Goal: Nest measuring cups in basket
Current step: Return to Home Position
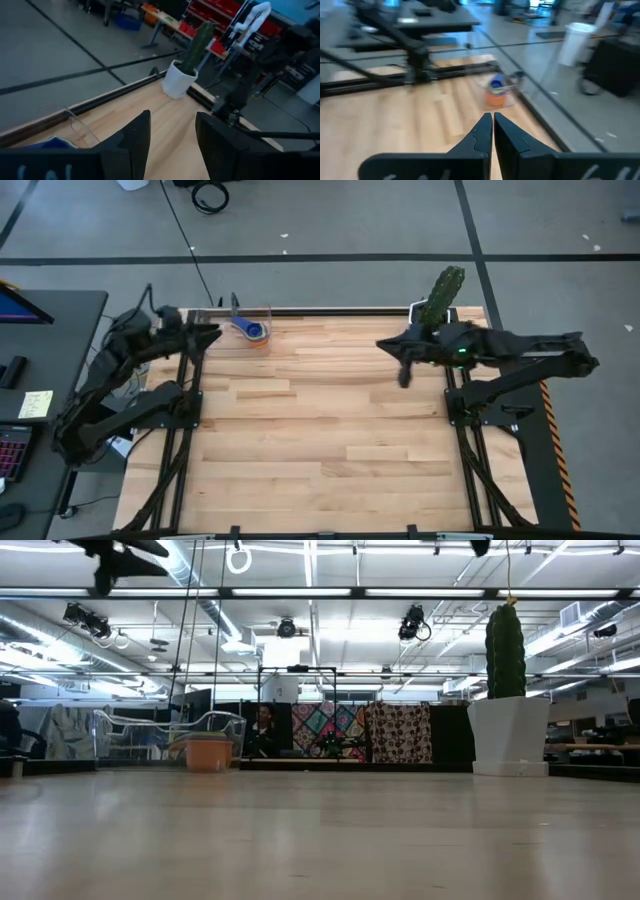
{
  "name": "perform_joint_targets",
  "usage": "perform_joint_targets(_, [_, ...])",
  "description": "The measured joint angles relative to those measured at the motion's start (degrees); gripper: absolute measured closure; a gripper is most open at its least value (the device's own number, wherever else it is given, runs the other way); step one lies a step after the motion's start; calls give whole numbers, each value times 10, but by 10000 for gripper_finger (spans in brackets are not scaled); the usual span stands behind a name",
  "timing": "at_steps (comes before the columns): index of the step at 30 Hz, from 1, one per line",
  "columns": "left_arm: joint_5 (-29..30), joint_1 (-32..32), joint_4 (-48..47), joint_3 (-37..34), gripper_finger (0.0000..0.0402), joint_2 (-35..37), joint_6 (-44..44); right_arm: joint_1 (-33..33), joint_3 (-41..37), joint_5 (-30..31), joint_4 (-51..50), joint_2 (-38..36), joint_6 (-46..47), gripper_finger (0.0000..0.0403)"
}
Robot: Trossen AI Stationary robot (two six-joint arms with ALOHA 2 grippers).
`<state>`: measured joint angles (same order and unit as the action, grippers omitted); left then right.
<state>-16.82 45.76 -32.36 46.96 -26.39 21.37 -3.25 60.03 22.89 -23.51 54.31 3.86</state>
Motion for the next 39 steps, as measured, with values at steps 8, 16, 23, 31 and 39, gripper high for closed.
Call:
perform_joint_targets(8, [-27, -7, -65, 0, 241, 129, 4, -18, 0, -78, -83, -101, 38, 380])
perform_joint_targets(16, [-45, -7, -132, 0, 241, 262, 0, -39, 0, -80, -155, -164, 100, 380])
perform_joint_targets(23, [-46, -6, -163, 26, 241, 259, -67, -56, 0, -82, -186, -212, 127, 380])
perform_joint_targets(31, [-38, -7, -96, -3, 241, 261, -88, -65, -33, -77, -171, -260, 104, 380])
perform_joint_targets(39, [-63, -6, 49, -95, 241, 261, -76, -65, -144, -79, -57, -314, 65, 380])
